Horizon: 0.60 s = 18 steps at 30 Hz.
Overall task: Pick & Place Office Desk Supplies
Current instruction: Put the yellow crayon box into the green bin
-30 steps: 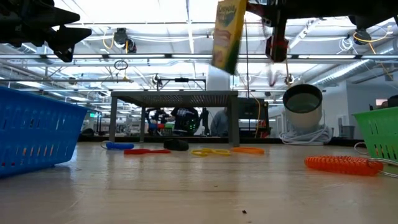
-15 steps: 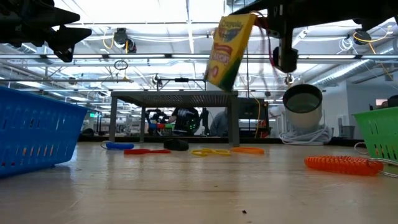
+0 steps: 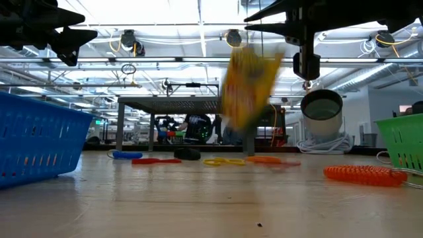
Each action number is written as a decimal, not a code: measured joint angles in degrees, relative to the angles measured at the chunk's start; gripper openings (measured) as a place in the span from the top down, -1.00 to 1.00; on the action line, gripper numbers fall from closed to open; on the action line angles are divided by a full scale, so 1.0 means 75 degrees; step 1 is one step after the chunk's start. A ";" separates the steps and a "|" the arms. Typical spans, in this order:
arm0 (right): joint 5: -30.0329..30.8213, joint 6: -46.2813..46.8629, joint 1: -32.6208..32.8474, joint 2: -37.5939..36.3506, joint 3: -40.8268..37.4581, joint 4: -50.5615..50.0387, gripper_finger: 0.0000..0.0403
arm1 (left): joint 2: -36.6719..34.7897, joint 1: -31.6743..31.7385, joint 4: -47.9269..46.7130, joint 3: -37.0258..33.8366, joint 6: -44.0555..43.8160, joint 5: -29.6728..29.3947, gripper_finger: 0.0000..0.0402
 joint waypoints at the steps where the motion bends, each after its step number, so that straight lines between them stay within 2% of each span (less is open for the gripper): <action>1: -0.0024 -0.0155 0.0000 -0.0001 0.0000 0.0016 0.87 | 0.0000 0.0001 0.0000 0.0000 0.0000 0.0000 0.01; 5: -0.0198 -0.0581 0.0039 -0.0001 0.0002 0.0205 0.98 | 0.0000 -0.0001 0.0000 0.0000 0.0000 0.0000 0.01; 14: -0.0177 -0.0564 0.0040 -0.0001 0.0003 0.0203 1.00 | 0.0000 -0.0001 0.0000 0.0000 0.0000 0.0000 0.01; 18: -0.0177 -0.0662 0.0154 -0.0001 0.0371 -0.1056 0.97 | 0.0000 -0.0001 0.0000 0.0000 0.0000 0.0000 0.01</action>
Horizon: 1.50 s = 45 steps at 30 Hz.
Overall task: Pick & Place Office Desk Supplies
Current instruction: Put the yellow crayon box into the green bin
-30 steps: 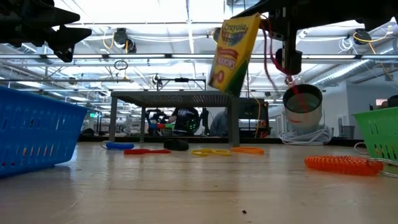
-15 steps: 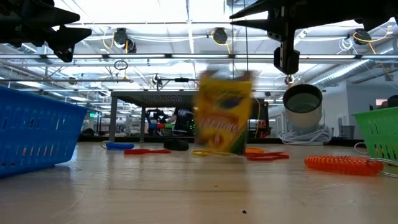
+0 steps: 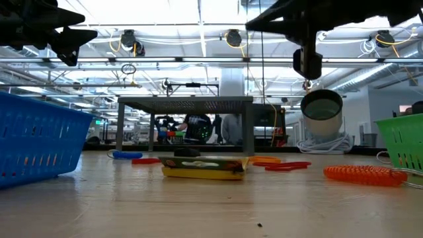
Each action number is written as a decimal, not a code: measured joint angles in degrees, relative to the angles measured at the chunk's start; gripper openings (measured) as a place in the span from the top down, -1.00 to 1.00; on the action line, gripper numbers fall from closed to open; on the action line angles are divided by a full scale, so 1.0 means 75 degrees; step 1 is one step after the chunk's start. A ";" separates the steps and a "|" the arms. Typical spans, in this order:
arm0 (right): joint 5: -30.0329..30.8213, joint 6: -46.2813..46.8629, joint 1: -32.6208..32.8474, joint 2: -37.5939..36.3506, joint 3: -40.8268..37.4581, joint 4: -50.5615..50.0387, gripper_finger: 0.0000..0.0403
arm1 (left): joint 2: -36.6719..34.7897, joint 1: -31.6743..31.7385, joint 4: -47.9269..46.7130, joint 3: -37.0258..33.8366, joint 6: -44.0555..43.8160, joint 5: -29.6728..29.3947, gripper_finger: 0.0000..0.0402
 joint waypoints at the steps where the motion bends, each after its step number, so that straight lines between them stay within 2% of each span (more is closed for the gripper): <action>1: -0.0004 -0.0099 0.0029 0.0000 0.0189 -0.0551 0.97 | 0.0000 0.0000 -0.0002 0.0000 0.0000 0.0000 0.01; 6: 0.0053 -0.0853 0.0222 0.0143 0.1633 -0.3696 0.85 | 0.0000 0.0000 0.0000 0.0000 -0.0001 0.0000 0.01; 11: 0.0473 -0.1702 0.0533 0.0834 0.3108 -0.5481 0.63 | 0.0000 0.0002 0.0002 0.0000 0.0000 0.0000 0.01; 18: 0.0646 -0.2447 0.1132 0.1929 0.4294 -0.5943 0.37 | 0.0000 0.0003 0.0000 0.0000 0.0000 0.0000 0.01; 26: 0.2124 -0.2599 0.1743 0.3261 0.5868 -0.7262 0.31 | 0.0000 0.0000 0.0000 0.0000 -0.0001 0.0000 0.01; 30: 0.2569 -0.2922 0.1918 0.4022 0.6689 -0.7332 0.31 | 0.0003 0.0001 0.0008 0.0000 0.0000 0.0000 0.01; 38: 0.1963 -0.2772 0.2084 0.5504 0.7957 -0.7327 0.31 | 0.0003 0.0003 0.0000 0.0000 0.0000 0.0000 0.01; 45: 0.1943 -0.3029 0.2078 0.5966 0.8005 -0.7513 0.31 | 0.0002 0.0002 0.0000 0.0000 -0.0002 0.0000 0.01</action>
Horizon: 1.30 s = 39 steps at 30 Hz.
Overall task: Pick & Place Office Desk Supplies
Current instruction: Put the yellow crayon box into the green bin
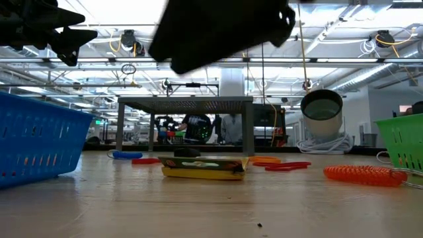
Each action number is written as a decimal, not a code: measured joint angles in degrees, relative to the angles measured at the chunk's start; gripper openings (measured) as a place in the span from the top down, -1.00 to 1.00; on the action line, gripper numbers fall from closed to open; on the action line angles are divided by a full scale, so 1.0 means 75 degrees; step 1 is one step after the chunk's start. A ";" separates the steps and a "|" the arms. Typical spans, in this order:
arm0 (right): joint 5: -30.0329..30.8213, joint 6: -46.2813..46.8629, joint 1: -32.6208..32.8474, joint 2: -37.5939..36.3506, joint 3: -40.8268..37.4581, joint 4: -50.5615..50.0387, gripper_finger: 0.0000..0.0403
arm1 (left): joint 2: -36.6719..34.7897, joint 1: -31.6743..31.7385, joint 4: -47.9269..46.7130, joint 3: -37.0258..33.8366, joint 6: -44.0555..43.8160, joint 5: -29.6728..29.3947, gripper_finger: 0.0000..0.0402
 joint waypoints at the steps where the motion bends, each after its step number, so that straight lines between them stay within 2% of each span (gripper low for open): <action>1: -0.0001 -0.0055 0.0000 0.0060 0.0000 -0.0051 0.31 | 0.0001 0.0000 0.0000 0.0000 -0.0001 0.0000 0.01; 7: -0.0178 -0.0275 -0.0015 0.0218 0.0000 -0.0264 0.31 | 0.0001 -0.0002 0.0005 0.0000 -0.0001 0.0000 0.01; 12: 0.0087 -0.0611 -0.0097 0.0201 -0.0190 -0.0372 0.31 | 0.0001 0.0001 0.0002 0.0000 0.0001 0.0000 0.01; 21: 0.0030 -0.0673 -0.0310 0.0207 -0.0549 -0.0380 0.31 | 0.0001 0.0000 0.0002 0.0000 0.0000 0.0000 0.01; 39: 0.0003 -0.0630 -0.0608 0.0207 -0.1304 0.0412 0.31 | -0.0001 -0.0002 -0.0001 0.0000 0.0002 0.0000 0.01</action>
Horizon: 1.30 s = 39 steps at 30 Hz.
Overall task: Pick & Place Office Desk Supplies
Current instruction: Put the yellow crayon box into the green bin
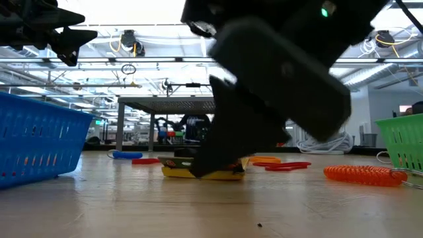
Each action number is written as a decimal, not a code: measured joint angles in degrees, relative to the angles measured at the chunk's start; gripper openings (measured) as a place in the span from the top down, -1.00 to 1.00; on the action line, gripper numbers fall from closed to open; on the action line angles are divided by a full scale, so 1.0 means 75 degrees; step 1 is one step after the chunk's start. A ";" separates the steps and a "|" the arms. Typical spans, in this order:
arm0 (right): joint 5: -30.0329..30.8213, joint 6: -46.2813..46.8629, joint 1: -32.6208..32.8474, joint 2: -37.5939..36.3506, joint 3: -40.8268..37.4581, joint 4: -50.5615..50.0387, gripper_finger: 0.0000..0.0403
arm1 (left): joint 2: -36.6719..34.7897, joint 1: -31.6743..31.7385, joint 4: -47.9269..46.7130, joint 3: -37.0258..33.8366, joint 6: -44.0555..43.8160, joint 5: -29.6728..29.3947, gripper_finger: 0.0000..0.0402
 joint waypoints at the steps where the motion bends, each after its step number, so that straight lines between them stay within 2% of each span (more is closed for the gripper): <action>1: -0.0003 0.0080 -0.0001 0.0000 -0.0059 0.0001 0.31 | 0.0001 0.0002 0.0001 0.0000 -0.0001 0.0000 0.01; 9: 0.0034 0.0330 -0.0007 -0.0014 -0.0270 0.0050 0.37 | 0.0001 0.0001 0.0001 0.0000 -0.0001 0.0000 0.01; 18: 0.0009 0.0314 -0.0013 -0.0012 -0.0279 0.0491 0.95 | 0.0001 0.0001 0.0000 -0.0001 0.0000 0.0000 0.01; 28: 0.0101 0.1205 0.0059 -0.0370 -0.0297 0.0944 0.99 | -0.0002 0.0000 0.0001 0.0000 0.0000 -0.0003 0.01; 34: 0.0915 0.1143 0.0291 -0.1203 -0.0287 0.0751 1.00 | -0.0001 0.0002 0.0000 -0.0001 0.0000 0.0001 0.01; 39: 0.1740 0.1150 0.0607 -0.2126 -0.0284 -0.0117 1.00 | 0.0001 0.0000 0.0001 0.0000 0.0000 0.0000 0.01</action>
